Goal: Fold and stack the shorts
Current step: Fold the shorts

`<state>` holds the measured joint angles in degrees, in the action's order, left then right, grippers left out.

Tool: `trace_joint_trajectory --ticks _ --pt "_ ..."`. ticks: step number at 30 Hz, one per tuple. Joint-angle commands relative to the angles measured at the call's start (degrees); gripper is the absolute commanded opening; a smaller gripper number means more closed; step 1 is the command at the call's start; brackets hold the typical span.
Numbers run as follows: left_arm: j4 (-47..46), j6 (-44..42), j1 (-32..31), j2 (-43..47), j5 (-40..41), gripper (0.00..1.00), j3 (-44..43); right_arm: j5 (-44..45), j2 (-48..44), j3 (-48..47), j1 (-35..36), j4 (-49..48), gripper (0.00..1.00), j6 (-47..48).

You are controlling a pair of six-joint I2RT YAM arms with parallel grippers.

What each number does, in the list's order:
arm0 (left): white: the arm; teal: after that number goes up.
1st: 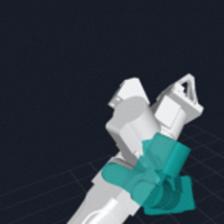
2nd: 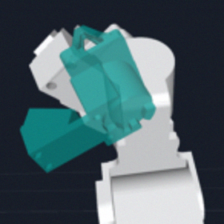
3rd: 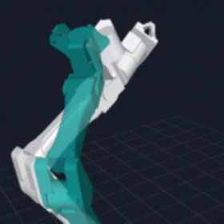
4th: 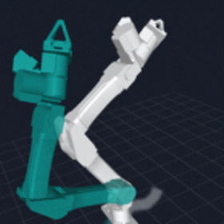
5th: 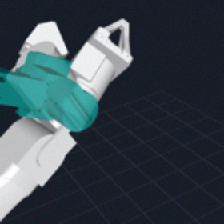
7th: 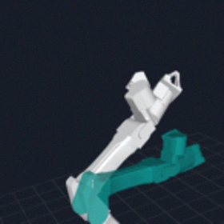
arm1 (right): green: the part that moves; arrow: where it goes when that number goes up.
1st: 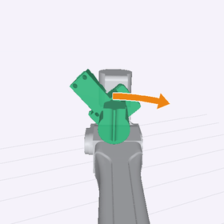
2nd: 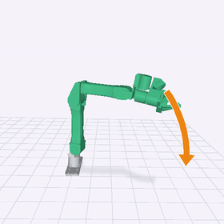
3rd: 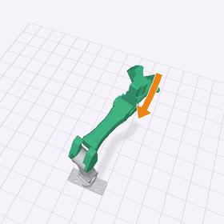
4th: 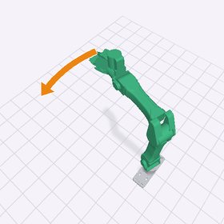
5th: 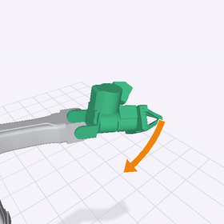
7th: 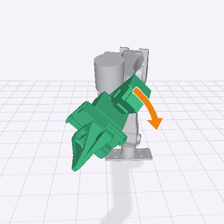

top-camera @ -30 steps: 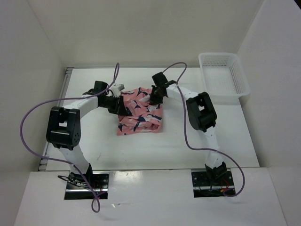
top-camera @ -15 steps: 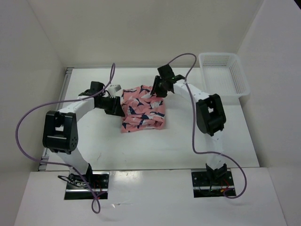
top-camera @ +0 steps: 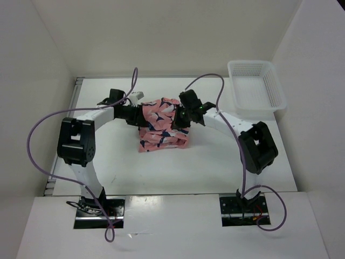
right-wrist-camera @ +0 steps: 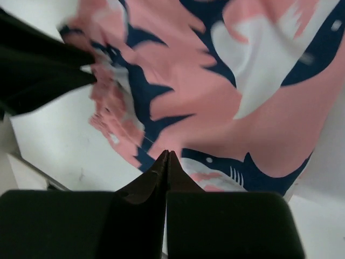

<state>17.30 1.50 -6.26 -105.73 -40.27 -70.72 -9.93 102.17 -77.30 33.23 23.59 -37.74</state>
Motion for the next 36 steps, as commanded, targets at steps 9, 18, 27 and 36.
trace_joint_trajectory --ticks 9,18,27,36 --pt "-6.0 -1.5 0.5 -6.5 2.7 0.39 1.1 4.3 3.6 14.8 1.1 -7.9 0.0 -0.4" --pt "-3.3 -1.5 0.5 -2.3 -1.3 0.39 -0.2 8.4 0.7 11.2 1.1 -3.7 0.0 0.7" --pt "3.7 -1.5 0.5 9.5 -4.3 0.46 -2.3 7.1 -4.4 -2.8 2.4 1.5 0.0 0.7" --pt "4.8 -1.5 0.5 12.0 -6.2 0.39 4.4 -3.3 4.3 -2.9 8.0 -2.5 0.01 0.7"
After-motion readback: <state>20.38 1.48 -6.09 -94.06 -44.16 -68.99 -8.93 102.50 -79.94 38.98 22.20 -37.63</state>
